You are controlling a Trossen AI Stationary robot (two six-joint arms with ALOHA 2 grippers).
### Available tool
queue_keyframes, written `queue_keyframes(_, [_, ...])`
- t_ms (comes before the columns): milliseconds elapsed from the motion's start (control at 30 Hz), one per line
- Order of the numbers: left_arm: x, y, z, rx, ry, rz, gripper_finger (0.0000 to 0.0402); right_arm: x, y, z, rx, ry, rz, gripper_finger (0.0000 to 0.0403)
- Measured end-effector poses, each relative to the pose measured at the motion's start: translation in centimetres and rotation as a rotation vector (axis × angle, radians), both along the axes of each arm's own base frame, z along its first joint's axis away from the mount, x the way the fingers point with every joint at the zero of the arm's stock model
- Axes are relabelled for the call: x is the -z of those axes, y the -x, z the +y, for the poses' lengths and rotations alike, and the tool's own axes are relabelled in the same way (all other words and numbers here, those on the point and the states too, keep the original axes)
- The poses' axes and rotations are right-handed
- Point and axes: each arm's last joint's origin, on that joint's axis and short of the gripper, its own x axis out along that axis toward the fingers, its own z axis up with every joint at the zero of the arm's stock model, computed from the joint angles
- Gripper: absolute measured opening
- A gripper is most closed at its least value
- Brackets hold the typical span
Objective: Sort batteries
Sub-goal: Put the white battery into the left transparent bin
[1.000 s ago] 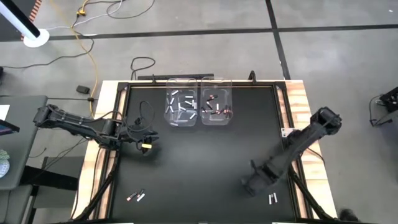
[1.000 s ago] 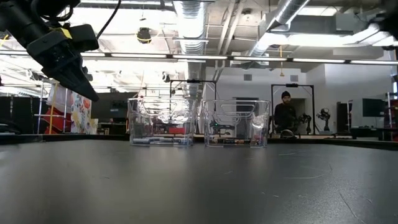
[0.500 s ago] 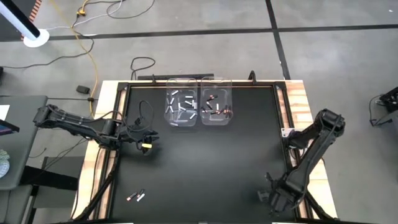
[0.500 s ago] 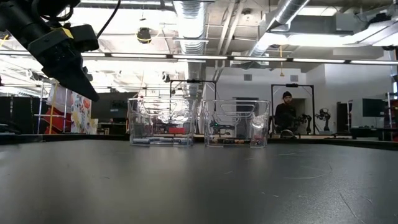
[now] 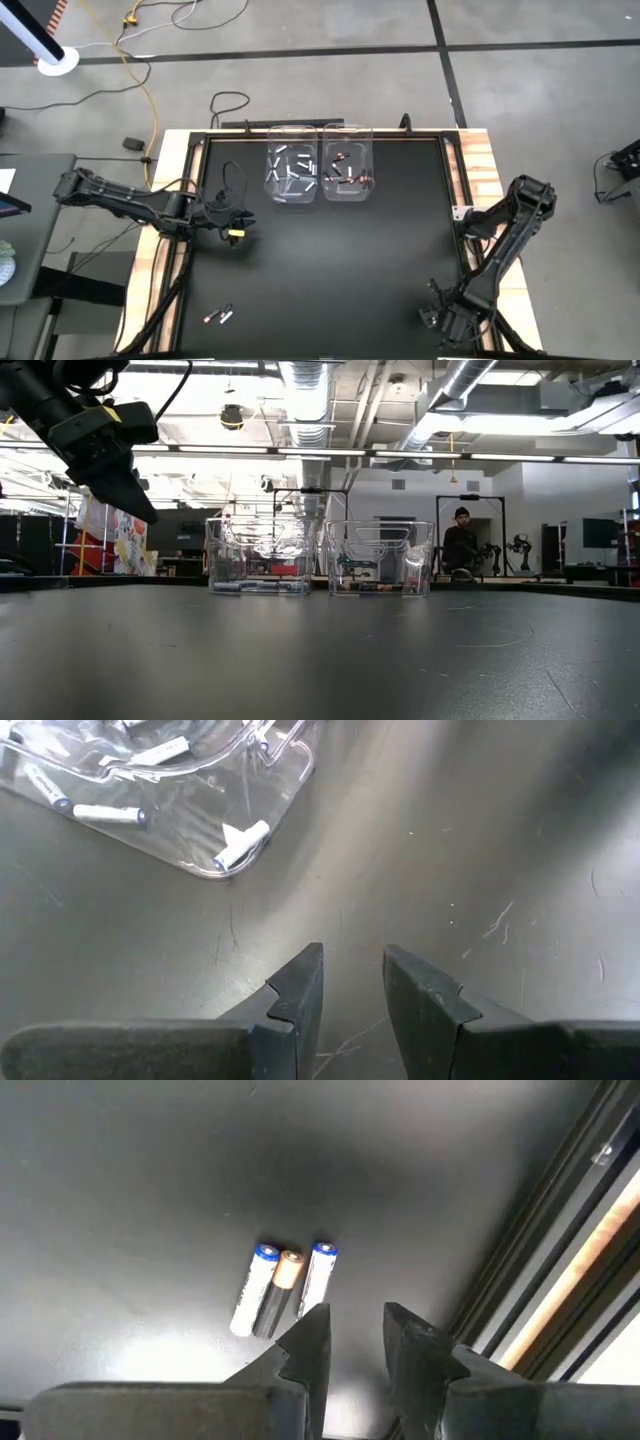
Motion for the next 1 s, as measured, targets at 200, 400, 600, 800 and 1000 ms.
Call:
queue_keyframes(200, [0.0, 0.0, 0.0, -0.001, 0.000, -0.001, 0.0100, 0.3, 0.0, 0.1, -0.031, 0.016, -0.005, 0.0113])
queue_keyframes(400, [0.0, 0.0, 0.0, 0.000, -0.002, 0.000, 0.0100, 0.4, 0.0, 0.1, -0.039, 0.013, -0.007, 0.0113])
queue_keyframes(600, [0.0, 0.0, 0.0, -0.001, -0.012, 0.001, 0.0100, 0.4, -0.2, 0.3, -0.067, -0.010, -0.023, 0.0113])
queue_keyframes(800, [0.0, 0.0, 0.0, -0.002, -0.014, 0.003, 0.0100, 0.4, -1.3, 0.6, -0.135, -0.086, -0.094, 0.0113])
queue_keyframes(1000, [0.0, 0.0, 0.0, 0.010, -0.027, 0.009, 0.0100, 0.5, -1.4, 0.0, -0.145, -0.061, -0.052, 0.0113])
